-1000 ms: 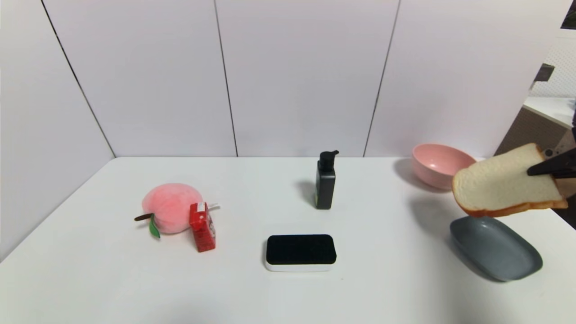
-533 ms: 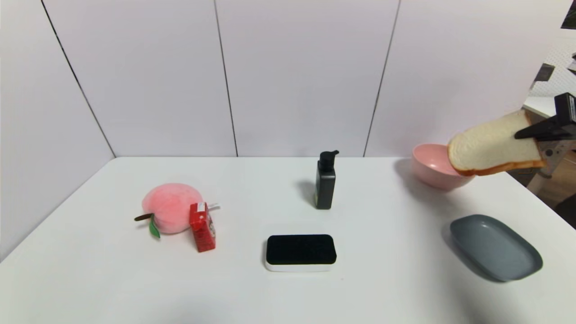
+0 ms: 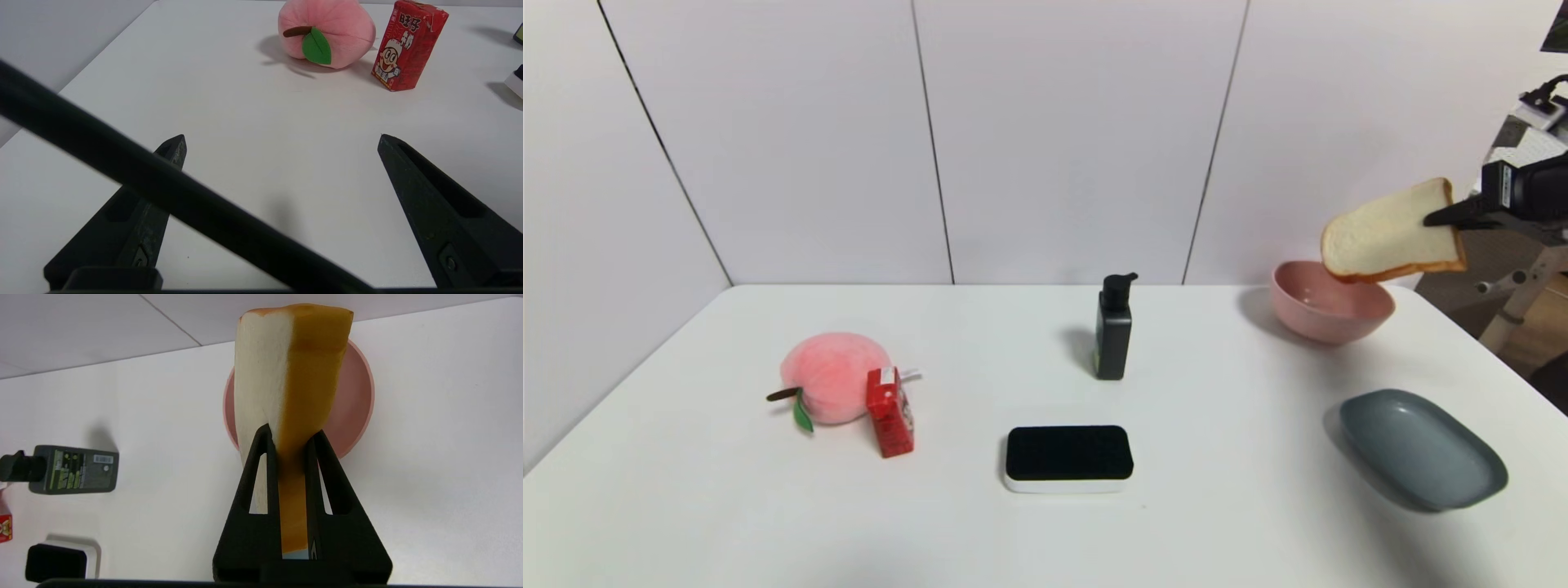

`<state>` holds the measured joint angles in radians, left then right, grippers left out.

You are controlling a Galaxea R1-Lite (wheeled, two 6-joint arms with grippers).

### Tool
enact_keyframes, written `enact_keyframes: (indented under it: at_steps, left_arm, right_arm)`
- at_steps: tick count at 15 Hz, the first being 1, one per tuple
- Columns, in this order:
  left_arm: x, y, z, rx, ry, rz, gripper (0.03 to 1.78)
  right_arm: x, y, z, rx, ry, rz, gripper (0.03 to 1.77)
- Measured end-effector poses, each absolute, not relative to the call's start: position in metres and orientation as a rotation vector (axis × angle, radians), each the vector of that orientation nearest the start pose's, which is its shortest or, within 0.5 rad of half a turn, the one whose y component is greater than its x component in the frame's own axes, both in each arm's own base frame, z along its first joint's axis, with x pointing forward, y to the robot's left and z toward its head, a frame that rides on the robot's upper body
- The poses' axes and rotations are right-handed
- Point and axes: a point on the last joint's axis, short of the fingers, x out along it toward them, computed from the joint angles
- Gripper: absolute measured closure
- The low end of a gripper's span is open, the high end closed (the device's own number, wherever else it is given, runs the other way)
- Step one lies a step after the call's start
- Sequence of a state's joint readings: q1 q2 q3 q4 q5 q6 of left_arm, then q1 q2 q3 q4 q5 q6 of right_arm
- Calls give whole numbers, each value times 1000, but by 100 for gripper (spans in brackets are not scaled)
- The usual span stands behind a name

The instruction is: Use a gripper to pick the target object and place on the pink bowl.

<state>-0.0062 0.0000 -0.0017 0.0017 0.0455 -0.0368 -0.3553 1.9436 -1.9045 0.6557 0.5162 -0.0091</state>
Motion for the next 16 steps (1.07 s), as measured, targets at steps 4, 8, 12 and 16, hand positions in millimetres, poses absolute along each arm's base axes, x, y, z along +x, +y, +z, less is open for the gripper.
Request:
enact_keyframes:
  at_steps: [4,8,12,16]
  left_arm:
    - [-23,1,76,-36,-1,40,12]
    - [-23,1,76,-36,-1,40,12]
    - [-23,1,76,-36,-1,39,12]
    - [-23,1,76,-36,-1,39,12]
  right_arm:
    - [356,-120,266,304,680,156,158]
    - [360,-121,259,312,696,161,151]
    - [362,-120,255,315,706,161,93]
    - [362,-120,257,314,700,160,60]
